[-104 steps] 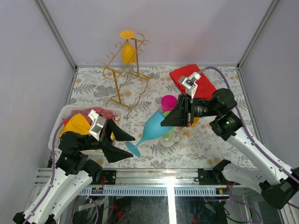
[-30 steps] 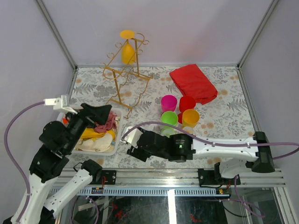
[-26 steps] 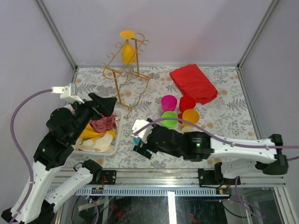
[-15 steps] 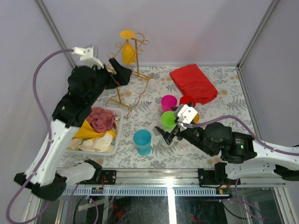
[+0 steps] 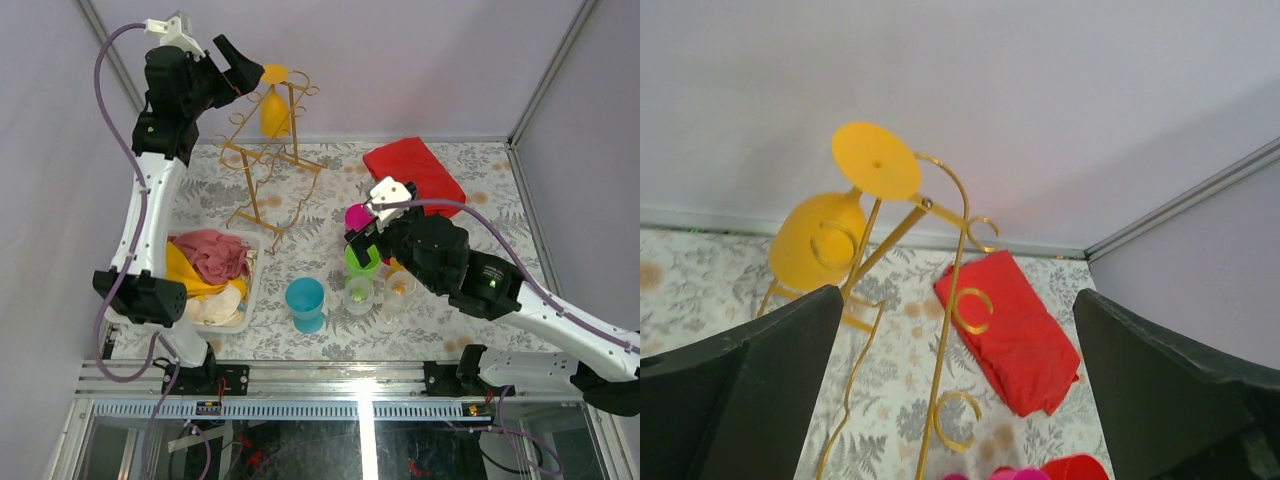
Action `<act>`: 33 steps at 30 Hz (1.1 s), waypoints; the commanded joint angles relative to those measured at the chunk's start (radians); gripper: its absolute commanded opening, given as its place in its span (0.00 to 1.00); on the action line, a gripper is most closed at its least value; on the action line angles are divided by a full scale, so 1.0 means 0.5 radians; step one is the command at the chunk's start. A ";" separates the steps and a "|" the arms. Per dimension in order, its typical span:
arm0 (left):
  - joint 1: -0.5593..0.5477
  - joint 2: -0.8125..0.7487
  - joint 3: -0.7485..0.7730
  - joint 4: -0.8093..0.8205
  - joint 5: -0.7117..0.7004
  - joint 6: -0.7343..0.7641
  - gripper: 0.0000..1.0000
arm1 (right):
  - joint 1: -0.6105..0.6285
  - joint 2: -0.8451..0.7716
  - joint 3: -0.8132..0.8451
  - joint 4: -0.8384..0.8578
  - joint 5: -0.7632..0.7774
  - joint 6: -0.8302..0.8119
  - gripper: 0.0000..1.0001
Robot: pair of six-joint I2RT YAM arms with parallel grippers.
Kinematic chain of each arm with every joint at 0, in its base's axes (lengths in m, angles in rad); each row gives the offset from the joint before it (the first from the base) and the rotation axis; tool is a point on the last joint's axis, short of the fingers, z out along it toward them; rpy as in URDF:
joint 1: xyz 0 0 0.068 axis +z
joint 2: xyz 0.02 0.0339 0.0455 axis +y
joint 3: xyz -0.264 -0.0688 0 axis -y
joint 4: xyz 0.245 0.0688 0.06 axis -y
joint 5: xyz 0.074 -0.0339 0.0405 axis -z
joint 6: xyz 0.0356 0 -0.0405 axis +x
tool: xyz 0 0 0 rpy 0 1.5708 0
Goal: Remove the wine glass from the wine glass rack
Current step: Pick up the wine glass from the wine rack.
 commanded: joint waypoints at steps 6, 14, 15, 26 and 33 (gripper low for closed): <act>0.109 0.520 0.391 0.274 0.279 -0.127 1.00 | -0.569 0.157 0.283 -0.240 -0.636 0.353 1.00; 0.194 0.742 0.464 0.510 0.390 -0.218 0.96 | -0.990 0.207 0.307 -0.338 -0.906 0.543 0.99; 0.209 0.769 0.479 0.554 0.400 -0.249 0.95 | -0.991 0.207 0.308 -0.350 -0.914 0.544 0.99; 0.238 1.126 0.757 0.741 0.551 -0.442 0.73 | -0.991 0.204 0.328 -0.340 -0.878 0.520 0.99; 0.236 1.207 0.757 0.724 0.524 -0.445 0.71 | -0.991 0.204 0.342 -0.338 -0.858 0.490 1.00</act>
